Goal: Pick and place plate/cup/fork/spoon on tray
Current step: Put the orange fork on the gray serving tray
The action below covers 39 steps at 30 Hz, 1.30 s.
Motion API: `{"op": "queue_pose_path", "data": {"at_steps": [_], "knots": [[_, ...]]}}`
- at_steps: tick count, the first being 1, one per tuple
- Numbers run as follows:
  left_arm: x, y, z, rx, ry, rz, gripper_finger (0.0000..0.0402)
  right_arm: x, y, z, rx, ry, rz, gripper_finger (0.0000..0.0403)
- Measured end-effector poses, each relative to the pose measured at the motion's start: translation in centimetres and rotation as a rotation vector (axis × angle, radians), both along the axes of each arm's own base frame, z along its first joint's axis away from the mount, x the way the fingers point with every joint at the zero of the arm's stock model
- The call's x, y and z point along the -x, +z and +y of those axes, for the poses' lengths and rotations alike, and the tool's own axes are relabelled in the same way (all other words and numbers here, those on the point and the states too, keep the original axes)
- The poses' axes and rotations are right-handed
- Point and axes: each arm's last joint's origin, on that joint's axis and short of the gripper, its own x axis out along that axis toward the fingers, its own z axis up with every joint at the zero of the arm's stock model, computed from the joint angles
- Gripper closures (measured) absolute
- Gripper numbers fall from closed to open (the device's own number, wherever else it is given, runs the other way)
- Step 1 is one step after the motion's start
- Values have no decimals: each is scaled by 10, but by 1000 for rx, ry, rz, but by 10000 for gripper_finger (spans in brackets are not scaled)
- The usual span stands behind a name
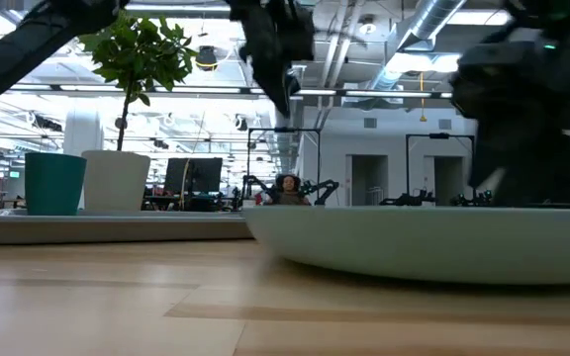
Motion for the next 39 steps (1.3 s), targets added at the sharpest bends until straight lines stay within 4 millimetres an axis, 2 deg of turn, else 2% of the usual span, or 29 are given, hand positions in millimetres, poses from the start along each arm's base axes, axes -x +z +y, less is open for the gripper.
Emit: {"op": "queue_pose_path", "data": {"at_steps": [5,12,17,19,25,29,36,39], "knots": [[37,49,-30,41,44,-99,367,-23,24,-29,119,69,-29,143],[94,124,-82,57,78,-322,398,-48,54,-82,268,76,-93,143],[139,160,-117,63,91,-435,398,-82,73,-120,357,150,-155,143],[155,170,-130,44,110,-473,399,-102,73,-132,386,194,-134,143],[187,185,-156,3,183,-521,401,-154,57,-152,382,285,-8,143],[203,187,-168,2,218,-497,401,-177,45,-154,331,338,40,143],[230,191,-183,-56,275,-504,401,-188,13,-135,265,416,154,143],[238,193,-185,-73,295,-529,401,-191,6,-129,259,420,162,143]]}}
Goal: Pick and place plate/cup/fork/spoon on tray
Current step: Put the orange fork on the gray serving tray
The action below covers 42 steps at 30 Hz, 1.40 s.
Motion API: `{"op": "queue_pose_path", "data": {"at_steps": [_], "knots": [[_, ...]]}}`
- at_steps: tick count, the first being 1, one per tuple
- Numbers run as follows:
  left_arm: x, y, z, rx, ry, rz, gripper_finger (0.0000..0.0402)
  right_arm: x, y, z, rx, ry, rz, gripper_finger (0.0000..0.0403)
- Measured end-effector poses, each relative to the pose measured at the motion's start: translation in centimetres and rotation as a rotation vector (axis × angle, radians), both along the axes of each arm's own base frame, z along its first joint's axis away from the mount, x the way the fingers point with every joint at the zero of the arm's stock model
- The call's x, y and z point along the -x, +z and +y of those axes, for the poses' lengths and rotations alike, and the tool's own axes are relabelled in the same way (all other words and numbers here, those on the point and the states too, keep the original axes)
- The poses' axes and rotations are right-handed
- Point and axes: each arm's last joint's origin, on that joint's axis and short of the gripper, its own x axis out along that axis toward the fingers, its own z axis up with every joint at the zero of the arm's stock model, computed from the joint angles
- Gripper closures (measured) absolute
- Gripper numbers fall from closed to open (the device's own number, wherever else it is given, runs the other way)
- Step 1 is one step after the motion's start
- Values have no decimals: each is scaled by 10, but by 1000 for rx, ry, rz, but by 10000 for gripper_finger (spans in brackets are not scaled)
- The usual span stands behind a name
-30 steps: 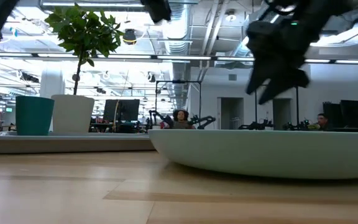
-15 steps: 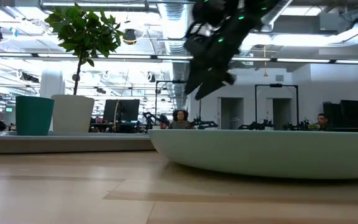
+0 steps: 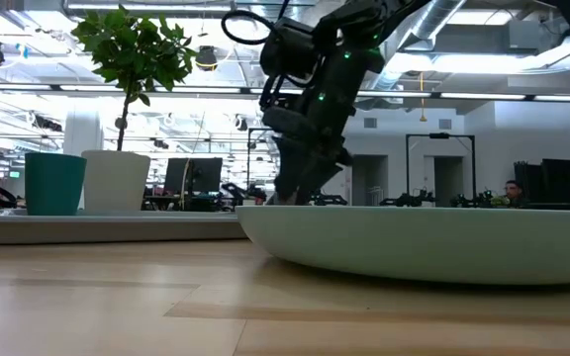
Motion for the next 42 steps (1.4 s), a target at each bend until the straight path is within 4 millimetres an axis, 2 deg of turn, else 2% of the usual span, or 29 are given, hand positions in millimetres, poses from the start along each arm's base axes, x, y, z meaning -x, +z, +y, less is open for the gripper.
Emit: {"op": "queue_pose_path", "data": {"at_steps": [7,12,21,29,32,42], "knots": [[10,3,-2,-11,21,-29,401,0,0,-8,54,-56,0,143],[11,3,-3,-9,15,-32,401,0,-1,-14,10,-47,-8,143],[11,3,-4,-9,7,-32,401,-7,-27,-7,-9,-43,28,143],[11,3,-4,-14,4,-31,401,-7,-24,-12,-7,-61,13,145],[11,3,-4,-16,3,-31,401,-7,-24,-13,-9,-62,11,165],[11,3,-4,-17,3,-31,401,-7,-25,-12,-16,-57,11,282]]}}
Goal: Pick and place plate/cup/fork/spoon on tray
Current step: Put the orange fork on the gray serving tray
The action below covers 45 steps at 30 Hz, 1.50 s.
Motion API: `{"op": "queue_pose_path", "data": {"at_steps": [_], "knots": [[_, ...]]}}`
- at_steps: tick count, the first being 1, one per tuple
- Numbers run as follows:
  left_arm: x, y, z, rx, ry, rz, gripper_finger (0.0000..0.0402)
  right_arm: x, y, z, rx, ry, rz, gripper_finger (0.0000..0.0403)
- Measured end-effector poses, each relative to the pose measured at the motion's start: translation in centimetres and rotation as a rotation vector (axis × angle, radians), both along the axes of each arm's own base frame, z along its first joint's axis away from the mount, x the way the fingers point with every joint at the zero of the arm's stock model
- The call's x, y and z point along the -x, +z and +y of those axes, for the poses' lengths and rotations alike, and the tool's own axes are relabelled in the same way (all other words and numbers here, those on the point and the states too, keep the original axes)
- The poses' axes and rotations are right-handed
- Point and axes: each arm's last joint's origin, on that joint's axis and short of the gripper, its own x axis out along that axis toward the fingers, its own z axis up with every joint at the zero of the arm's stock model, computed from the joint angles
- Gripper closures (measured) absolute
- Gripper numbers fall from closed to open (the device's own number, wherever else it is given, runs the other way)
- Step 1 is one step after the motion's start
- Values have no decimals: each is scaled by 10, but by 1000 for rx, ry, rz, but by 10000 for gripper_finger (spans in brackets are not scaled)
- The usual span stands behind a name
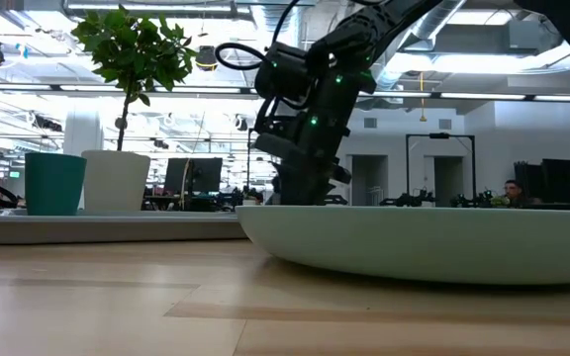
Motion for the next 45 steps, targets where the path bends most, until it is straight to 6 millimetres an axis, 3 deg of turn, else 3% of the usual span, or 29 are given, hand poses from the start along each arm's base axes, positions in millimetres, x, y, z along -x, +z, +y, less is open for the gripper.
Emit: {"op": "queue_pose_path", "data": {"at_steps": [7,33,40,45], "knots": [[0,0,0,-1,0,0,401,0,0,-2,-7,-5,-6,391],[0,0,0,0,0,0,401,-7,8,-31,-338,-209,-190,401],[0,0,0,-1,0,0,401,2,-17,-29,-487,-317,-253,401],[0,0,0,0,0,0,401,1,-20,-26,-541,-335,-318,402]]}}
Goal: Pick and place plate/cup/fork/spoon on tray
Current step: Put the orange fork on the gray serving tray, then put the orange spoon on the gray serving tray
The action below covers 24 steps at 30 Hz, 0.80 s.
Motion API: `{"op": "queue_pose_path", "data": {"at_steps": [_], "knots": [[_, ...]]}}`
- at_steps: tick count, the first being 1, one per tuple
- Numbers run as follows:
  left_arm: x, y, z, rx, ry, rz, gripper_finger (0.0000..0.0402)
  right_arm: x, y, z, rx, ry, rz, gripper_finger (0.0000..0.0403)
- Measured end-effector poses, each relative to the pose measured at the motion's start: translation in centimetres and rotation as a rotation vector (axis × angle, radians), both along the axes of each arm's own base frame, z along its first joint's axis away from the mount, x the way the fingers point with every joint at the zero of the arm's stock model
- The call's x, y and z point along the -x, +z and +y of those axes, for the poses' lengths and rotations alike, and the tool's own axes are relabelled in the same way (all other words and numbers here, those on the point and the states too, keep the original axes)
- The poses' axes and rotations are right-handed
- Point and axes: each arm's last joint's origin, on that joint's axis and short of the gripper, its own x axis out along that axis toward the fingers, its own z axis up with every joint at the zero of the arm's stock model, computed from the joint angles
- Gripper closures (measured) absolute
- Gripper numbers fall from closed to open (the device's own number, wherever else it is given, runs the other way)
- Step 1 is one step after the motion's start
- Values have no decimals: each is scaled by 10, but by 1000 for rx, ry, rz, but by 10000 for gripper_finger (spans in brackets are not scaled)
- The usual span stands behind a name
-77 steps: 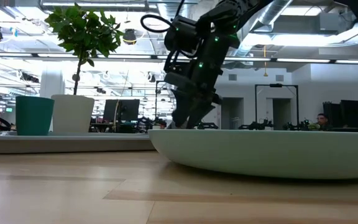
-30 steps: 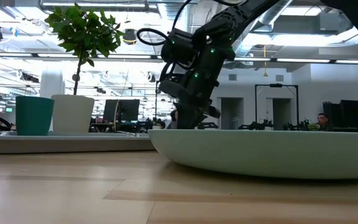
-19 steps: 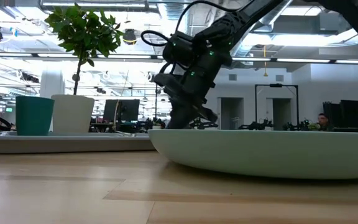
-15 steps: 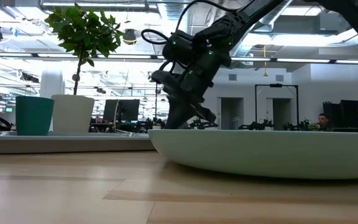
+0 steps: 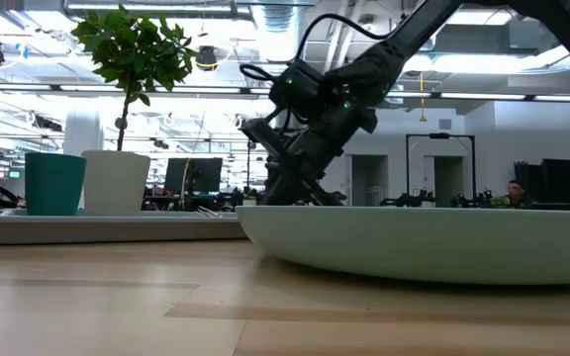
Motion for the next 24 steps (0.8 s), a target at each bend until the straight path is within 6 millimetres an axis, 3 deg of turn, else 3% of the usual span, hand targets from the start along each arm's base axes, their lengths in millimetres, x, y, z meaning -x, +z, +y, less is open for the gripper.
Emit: {"op": "queue_pose_path", "data": {"at_steps": [6,14,19,24], "knots": [[0,0,0,0,0,0,401,3,-2,-1,17,-25,40,395],[0,0,0,0,0,0,401,5,-1,-1,64,-42,65,340],[0,0,0,0,-1,0,401,14,22,-3,184,-58,92,290],[0,0,0,1,-1,1,401,29,60,-5,313,-76,79,236]]}}
